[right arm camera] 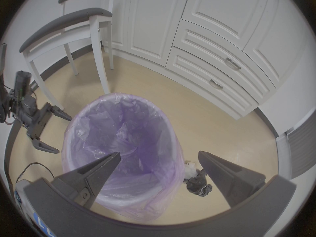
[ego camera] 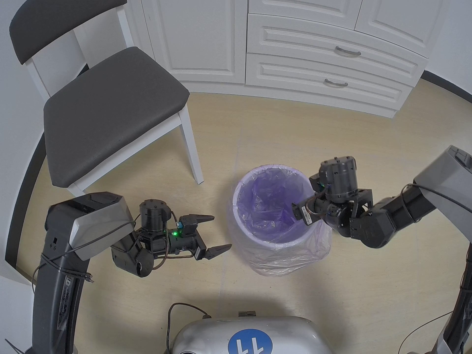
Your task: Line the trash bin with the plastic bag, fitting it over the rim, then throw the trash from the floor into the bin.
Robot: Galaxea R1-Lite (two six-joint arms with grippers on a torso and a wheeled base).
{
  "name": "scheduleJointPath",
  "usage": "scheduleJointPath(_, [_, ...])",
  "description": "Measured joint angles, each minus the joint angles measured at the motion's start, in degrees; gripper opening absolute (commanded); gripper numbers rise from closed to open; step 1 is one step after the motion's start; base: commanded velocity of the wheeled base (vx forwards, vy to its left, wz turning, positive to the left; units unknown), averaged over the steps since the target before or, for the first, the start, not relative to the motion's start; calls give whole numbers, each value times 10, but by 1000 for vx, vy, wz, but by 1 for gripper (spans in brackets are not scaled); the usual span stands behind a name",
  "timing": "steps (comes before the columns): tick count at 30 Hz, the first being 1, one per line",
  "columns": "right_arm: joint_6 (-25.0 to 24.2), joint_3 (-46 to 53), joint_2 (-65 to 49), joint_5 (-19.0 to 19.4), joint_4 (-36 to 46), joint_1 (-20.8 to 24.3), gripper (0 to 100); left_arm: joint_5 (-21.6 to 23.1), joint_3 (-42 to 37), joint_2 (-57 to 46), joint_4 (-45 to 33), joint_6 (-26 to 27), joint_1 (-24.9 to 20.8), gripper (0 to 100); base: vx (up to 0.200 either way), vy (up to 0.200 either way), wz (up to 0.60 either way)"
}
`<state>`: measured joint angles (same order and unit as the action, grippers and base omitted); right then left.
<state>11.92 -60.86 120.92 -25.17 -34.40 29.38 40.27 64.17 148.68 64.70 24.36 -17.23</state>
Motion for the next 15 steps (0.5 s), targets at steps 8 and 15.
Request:
scheduleJointPath(8, [51, -117, 22, -33, 126, 21, 100, 1, -84, -30, 195, -94, 19, 100, 0, 0, 0])
scheduleJointPath(15, [94, -143, 39, -44, 160, 28, 100, -24, -132, -45, 232, -128, 33, 100, 0, 0, 0])
